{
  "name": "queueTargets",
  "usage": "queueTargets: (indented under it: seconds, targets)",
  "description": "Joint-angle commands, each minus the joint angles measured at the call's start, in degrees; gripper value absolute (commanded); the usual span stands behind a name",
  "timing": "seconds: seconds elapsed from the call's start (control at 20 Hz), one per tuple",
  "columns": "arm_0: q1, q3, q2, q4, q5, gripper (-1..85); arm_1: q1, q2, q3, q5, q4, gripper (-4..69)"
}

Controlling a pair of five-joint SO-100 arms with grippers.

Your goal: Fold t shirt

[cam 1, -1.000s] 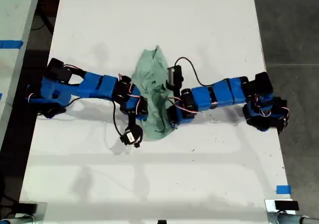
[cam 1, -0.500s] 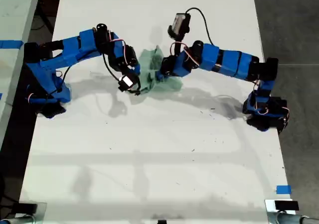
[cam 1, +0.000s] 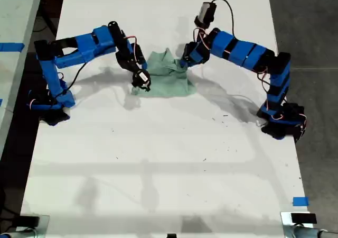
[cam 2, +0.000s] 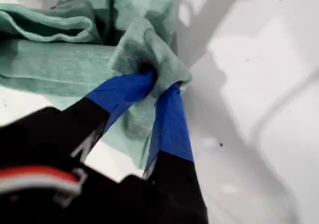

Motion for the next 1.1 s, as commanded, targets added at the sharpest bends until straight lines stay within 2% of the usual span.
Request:
queueTargets:
  seconds: [0.0,0.1,0.3,0.45,0.55,0.65,0.7,0.8,0.9,1.0,1.05]
  targets:
    - [-0.8,-1.7,0.0,-0.4,1.6,24.7,1.0,0.4,-2.6,-0.5,2.9,19.9]
    - [-1.9,-1.7,1.5,0.8,2.1,27.7,0.4,2.2,-3.3,-0.4,5.3,46.6]
    - [-3.9,-1.4,8.9,3.6,1.7,37.7,0.9,9.2,-4.0,-2.6,8.9,33.6]
    - [-7.2,1.3,18.5,6.9,0.5,27.6,1.2,17.9,-3.8,-3.3,13.0,30.6]
    - [-8.5,3.8,26.5,8.7,-0.6,27.5,1.6,24.8,-3.0,-2.9,18.4,28.8]
    - [-6.7,7.5,36.0,10.1,-3.2,26.8,0.5,32.0,-1.2,-1.5,26.3,27.9]
    - [-4.1,10.3,41.5,10.1,-4.9,25.2,-1.5,37.0,2.6,-0.7,28.2,27.6]
    - [3.6,17.8,53.2,9.9,-9.1,12.8,-6.9,52.2,16.4,3.0,28.1,25.8]
    - [13.4,26.7,64.8,8.7,-16.6,2.6,-11.3,71.6,31.4,6.7,28.2,23.8]
    - [22.2,37.4,73.9,4.2,-21.6,-0.2,-19.2,85.0,42.4,12.1,28.2,23.5]
    - [26.1,44.9,78.4,-0.6,-22.5,-0.2,-23.3,88.9,47.5,14.9,27.7,22.8]
